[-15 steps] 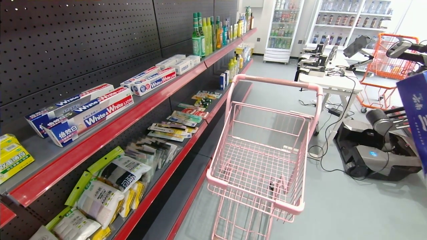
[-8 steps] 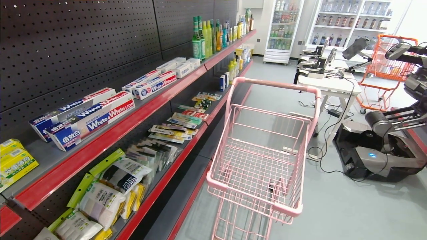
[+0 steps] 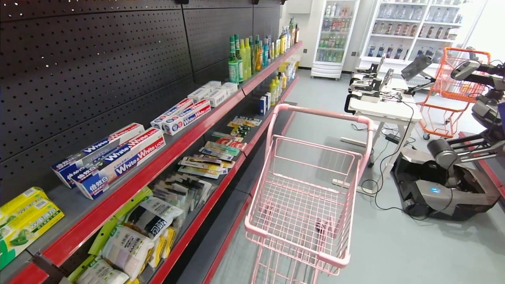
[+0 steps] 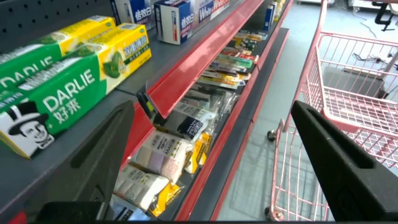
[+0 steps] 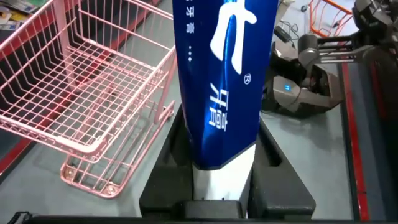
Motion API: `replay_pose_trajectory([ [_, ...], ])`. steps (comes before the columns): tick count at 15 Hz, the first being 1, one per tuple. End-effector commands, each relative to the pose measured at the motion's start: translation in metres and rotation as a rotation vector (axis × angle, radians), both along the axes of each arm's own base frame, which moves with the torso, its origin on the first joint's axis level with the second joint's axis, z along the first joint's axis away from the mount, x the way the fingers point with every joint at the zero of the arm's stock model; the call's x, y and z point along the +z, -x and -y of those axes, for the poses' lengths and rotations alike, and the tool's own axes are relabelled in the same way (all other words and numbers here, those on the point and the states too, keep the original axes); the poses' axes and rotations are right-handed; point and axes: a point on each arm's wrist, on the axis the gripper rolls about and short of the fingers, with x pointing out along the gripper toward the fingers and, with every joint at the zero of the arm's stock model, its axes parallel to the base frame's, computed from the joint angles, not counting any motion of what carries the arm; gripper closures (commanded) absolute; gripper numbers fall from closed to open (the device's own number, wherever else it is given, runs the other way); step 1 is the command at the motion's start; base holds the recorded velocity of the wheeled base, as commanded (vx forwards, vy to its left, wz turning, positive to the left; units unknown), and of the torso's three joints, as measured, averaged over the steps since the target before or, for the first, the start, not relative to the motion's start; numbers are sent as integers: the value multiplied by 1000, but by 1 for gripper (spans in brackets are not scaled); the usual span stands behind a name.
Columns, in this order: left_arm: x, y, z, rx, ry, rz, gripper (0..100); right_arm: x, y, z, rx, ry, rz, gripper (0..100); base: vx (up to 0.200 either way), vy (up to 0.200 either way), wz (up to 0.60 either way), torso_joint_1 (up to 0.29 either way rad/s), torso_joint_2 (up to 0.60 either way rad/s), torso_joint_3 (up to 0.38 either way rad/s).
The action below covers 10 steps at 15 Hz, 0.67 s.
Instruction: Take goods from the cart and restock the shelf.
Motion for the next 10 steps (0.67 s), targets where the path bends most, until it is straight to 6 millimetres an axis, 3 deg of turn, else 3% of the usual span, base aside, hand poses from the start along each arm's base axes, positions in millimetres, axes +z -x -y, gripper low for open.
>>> replay_pose_trajectory([
  [1, 0, 0, 0, 0, 0, -1, 0, -2, -2, 0, -3, 0, -15, 100, 0, 0, 0, 193, -393, -203],
  [10, 0, 0, 0, 0, 0, 1, 0, 6, -5, 1, -10, 5, -2, 100, 0, 0, 0, 163, -355, -191],
])
